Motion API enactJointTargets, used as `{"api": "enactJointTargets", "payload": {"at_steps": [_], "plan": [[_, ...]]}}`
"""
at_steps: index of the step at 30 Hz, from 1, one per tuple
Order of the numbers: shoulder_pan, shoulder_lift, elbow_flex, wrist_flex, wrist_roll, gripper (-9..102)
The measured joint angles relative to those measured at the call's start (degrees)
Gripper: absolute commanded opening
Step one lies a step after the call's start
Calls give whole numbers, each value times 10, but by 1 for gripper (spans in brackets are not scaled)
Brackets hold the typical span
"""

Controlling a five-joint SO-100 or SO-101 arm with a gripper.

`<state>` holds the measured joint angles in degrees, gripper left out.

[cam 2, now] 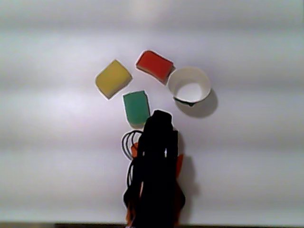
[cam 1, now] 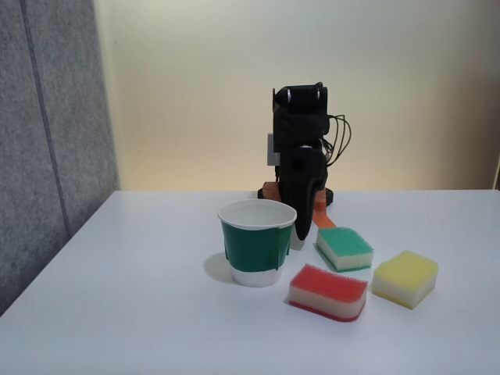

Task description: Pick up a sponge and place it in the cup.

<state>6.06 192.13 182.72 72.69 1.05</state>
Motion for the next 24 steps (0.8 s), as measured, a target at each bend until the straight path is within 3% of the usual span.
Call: {"api": "enactJointTargets", "payload": {"at_steps": [15, 18, 24], "plan": [[-43, 0, 0, -19, -2, 0], [-54, -1, -3, -39, 47, 0], [-97, -36, -80, 5, 142, 0]]}}
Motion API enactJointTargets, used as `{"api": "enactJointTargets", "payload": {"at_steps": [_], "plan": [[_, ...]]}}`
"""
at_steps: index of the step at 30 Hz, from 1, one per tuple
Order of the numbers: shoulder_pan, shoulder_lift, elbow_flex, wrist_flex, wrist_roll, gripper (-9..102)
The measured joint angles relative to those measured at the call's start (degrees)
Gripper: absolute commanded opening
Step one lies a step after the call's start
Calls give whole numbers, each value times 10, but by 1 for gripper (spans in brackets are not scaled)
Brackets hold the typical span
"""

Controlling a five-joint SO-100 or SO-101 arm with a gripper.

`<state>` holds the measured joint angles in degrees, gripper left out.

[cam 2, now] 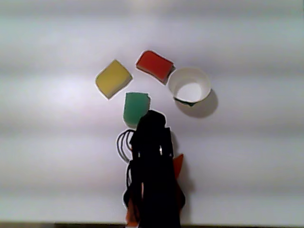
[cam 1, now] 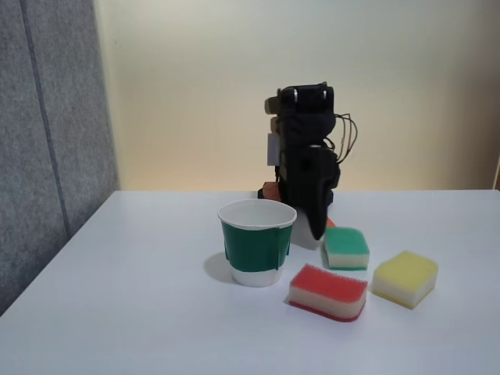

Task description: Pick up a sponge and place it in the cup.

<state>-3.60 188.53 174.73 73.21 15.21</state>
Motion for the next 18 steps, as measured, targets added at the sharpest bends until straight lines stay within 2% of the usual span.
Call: {"api": "enactJointTargets", "payload": {"at_steps": [6, 18], "plan": [[10, -194, -110, -33, -27, 0], [99, -594, -413, -70, -269, 0]]}}
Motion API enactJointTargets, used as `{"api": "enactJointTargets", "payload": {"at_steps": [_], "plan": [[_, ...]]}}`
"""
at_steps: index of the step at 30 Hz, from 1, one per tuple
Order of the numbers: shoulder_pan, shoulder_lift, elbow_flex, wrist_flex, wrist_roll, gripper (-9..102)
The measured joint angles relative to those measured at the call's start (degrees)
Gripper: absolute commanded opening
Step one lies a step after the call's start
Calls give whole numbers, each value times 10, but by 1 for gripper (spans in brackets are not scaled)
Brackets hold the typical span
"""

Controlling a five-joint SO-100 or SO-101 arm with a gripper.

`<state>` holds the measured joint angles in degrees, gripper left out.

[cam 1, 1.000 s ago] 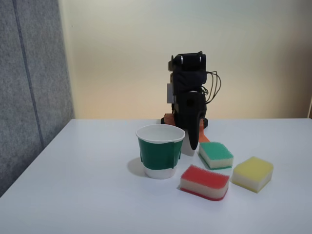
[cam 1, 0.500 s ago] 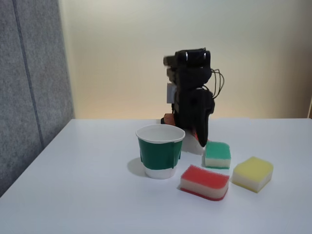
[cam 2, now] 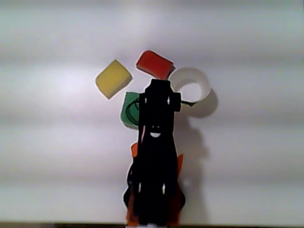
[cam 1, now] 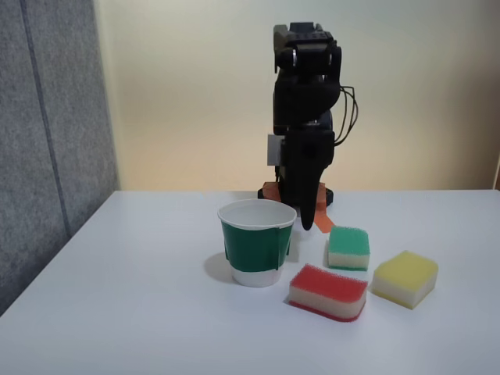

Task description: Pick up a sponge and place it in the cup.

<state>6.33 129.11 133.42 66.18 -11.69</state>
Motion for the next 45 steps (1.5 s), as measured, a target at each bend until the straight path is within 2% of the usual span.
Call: {"api": "enactJointTargets", "payload": {"at_steps": [7, 17, 26, 37, 45], "plan": [[18, -130, -131, 33, -76, 0], [11, -214, -264, 83, -91, 0], [6, -318, -388, 91, -136, 0], [-15, -350, -381, 25, -134, 0], [-10, -341, -313, -25, -53, 2]]}}
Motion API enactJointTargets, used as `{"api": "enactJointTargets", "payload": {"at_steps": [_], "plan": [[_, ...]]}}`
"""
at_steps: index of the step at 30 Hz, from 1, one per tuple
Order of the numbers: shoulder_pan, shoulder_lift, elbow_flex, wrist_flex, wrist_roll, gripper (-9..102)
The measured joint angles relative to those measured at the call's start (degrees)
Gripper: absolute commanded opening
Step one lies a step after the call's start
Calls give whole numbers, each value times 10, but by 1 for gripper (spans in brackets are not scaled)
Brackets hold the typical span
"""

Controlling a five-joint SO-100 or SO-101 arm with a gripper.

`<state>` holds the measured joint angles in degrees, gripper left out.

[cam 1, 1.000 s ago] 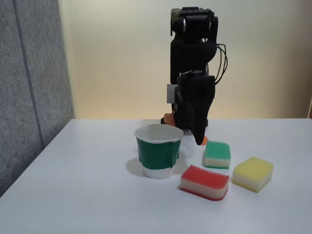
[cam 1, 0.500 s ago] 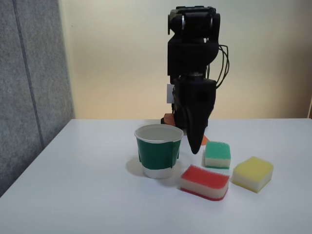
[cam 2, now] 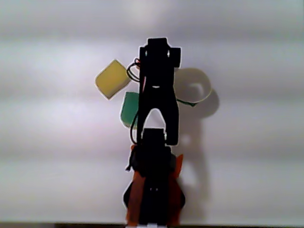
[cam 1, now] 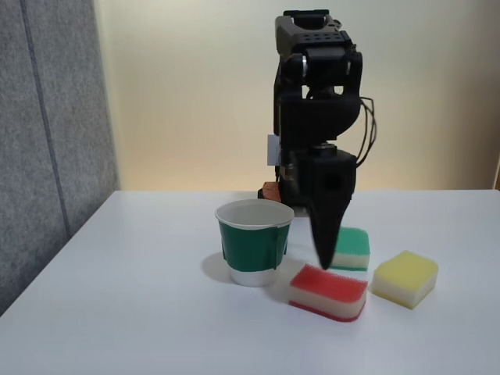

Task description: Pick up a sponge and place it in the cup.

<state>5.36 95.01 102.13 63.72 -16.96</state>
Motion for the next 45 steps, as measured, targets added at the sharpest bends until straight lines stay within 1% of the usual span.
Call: {"api": "enactJointTargets", "payload": {"at_steps": [4, 10, 11, 15, 20, 23, 37, 45], "plan": [[18, 2, 12, -13, 51, 2], [25, 10, 12, -4, 133, 2], [25, 10, 12, 0, 142, 3], [30, 11, 10, 9, 178, 13], [24, 11, -2, -10, 214, 32], [19, 11, -10, -24, 236, 38], [-8, -18, -13, -91, 265, 39], [7, -59, -13, -133, 287, 38]]}}
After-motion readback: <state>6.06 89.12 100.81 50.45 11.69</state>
